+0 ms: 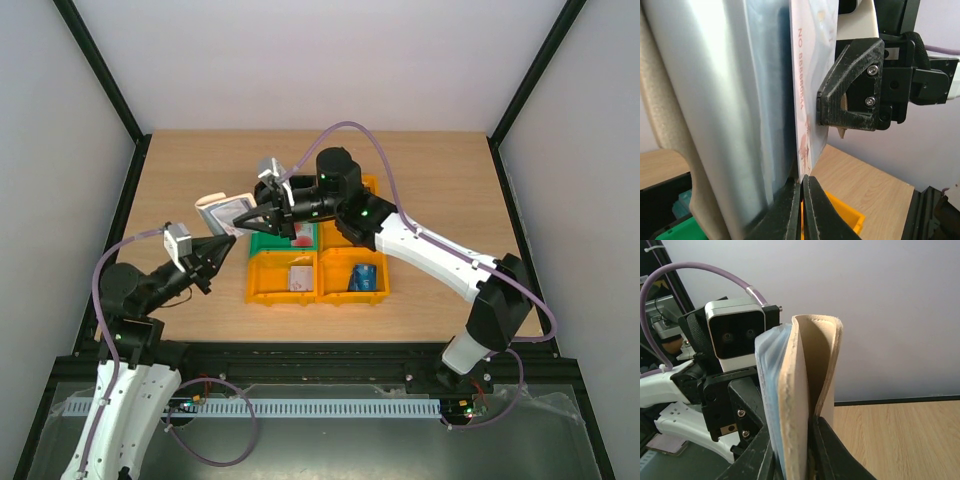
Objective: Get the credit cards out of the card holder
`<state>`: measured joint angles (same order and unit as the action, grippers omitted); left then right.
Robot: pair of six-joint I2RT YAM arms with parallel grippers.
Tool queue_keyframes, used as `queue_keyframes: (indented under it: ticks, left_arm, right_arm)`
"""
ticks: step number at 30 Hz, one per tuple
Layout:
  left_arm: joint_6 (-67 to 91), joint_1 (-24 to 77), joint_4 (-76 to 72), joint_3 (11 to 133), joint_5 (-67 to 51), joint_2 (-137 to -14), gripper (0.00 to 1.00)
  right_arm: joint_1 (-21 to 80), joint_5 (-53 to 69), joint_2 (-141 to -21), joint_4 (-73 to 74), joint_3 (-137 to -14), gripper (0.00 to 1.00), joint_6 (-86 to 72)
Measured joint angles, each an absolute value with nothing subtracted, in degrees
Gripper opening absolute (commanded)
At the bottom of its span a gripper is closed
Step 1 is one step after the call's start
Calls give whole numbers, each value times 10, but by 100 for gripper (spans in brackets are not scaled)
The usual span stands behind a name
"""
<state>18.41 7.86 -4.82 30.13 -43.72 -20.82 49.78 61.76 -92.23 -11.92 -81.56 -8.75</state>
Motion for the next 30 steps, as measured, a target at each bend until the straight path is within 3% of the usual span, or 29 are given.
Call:
queue_keyframes:
  ticks: [20, 27, 28, 30]
  left_arm:
    - [53, 84, 70, 337, -469, -222, 2]
    - [120, 81, 3, 318, -508, -224, 2]
    - [137, 80, -15, 313, -513, -226, 4]
    - [176, 80, -54, 302, -523, -232, 18]
  right_arm:
    - [479, 643, -910, -14, -816, 2, -12]
    - [479, 655, -905, -20, -816, 2, -32]
    - [480, 656, -904, -22, -816, 2, -35]
    - [480, 656, -901, -25, -816, 2, -39]
